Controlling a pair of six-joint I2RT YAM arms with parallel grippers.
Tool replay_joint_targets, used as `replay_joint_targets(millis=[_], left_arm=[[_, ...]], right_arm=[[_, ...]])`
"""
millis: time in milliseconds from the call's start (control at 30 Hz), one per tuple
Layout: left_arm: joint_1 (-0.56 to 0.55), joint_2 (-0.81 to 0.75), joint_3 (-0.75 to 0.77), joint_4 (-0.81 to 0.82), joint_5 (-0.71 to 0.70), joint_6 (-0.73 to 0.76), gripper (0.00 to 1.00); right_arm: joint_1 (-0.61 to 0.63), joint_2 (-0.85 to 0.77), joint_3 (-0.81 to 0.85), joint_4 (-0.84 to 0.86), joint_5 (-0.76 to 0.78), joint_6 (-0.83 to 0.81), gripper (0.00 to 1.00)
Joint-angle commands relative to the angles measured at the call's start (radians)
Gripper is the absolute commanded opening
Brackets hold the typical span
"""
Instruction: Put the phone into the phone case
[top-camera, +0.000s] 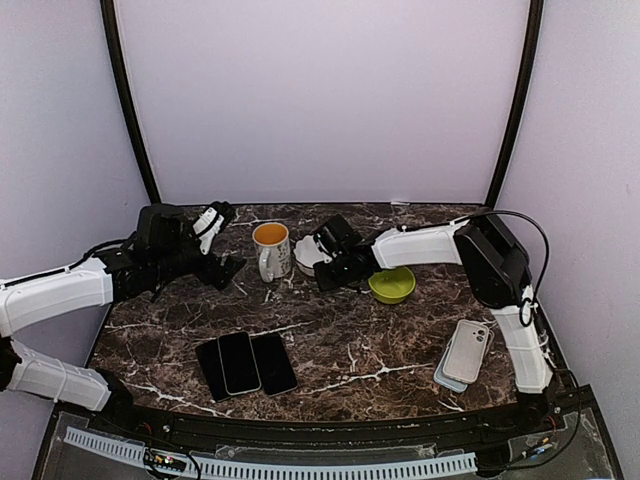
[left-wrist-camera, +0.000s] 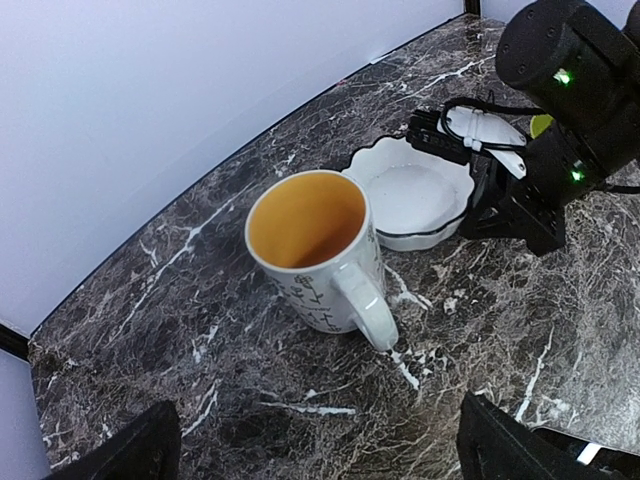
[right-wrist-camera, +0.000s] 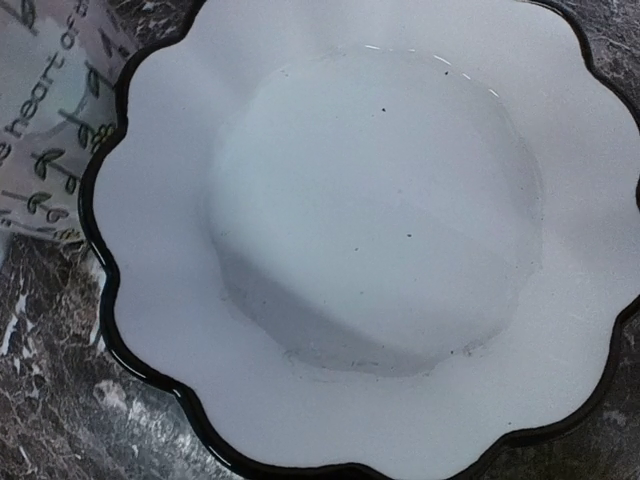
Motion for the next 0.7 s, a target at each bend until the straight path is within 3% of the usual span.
replay_joint_targets(millis=[0,167,367,667], left_arm=[[-0.003,-0.002,-0.019,0.031,-0.010,0.020,0.99],[-0.003,0.006,-0.019,0.031,-0.008,0.020,0.99],[-0.004,0.008,-0.017,0.030,-0.001,0.015,0.99],[-0.003,0.013,-0.015,0.027,0.002,0.016,0.99]], right_arm=[[-0.029,0.038,0.092,-0.007,0.014,-0.025,0.00],[-0.030,-0.040,0.060,-0.029,0.025,-0.053,0.00],[-0.022,-0.206,-0.162,0.018,0.051,-0.021,0.00],[-0.013,-0.260,-0.286,0.003,0.074,0.021,0.00]])
